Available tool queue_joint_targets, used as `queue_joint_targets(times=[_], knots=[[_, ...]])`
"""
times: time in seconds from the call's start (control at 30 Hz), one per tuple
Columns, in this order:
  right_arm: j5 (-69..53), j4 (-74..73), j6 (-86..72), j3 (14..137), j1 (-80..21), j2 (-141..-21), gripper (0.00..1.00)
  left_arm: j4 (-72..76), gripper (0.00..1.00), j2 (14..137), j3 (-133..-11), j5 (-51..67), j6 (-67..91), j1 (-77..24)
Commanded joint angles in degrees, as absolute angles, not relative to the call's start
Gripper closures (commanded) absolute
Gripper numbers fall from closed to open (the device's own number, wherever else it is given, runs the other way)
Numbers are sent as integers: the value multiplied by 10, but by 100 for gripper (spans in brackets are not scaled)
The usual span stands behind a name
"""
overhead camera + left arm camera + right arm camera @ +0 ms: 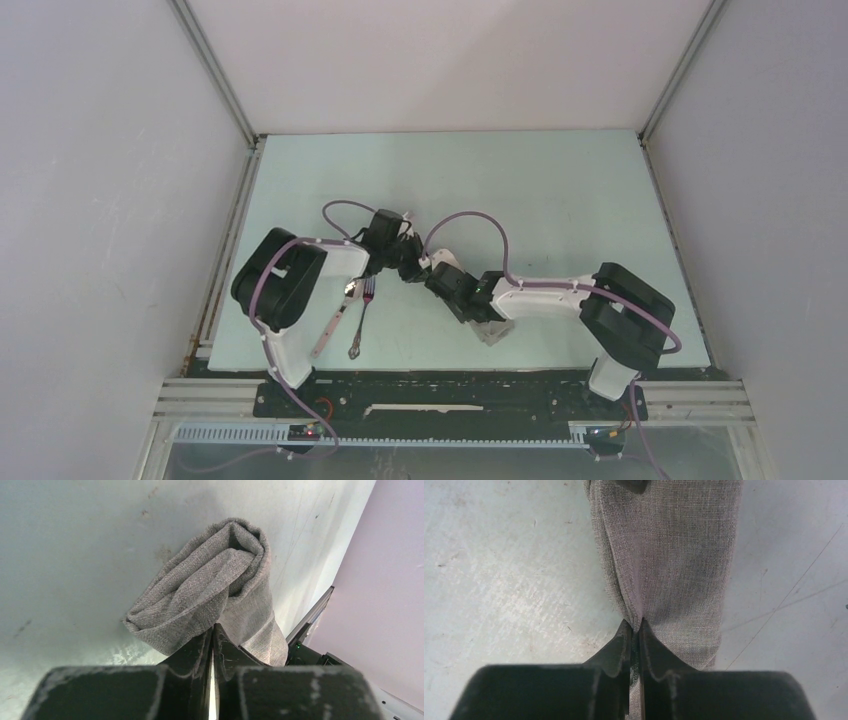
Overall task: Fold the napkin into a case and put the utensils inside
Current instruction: Pick up the smaller rectangle-folded napkin from the center of the board, then smooth out the smaller rectangle-folded napkin at the center of the board.
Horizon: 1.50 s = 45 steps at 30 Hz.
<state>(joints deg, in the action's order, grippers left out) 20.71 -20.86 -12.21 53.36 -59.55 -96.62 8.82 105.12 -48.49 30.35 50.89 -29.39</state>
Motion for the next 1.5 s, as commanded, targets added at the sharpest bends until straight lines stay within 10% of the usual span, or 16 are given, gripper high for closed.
queue_joint_targets(times=[0.0,0.33,0.9,1.03,1.33,1.47], knots=[[203,-218,-128,520,-597,-965,99,105,88,997,-470,299,489,-268],[-161,-152,-159,480,-496,-814,100,-59,51,692,-437,203,437,-220],[-623,494,-550,258,-234,-1014,100,-179,47,566,-437,144,409,-222],[-617,434,-507,257,-197,-1049,97,-162,47,597,-435,154,413,-243],[-230,-193,-252,395,-197,-815,41,-20,48,762,-427,234,465,-301],[-157,-317,-216,460,-272,-757,35,64,51,850,-454,276,502,-315]])
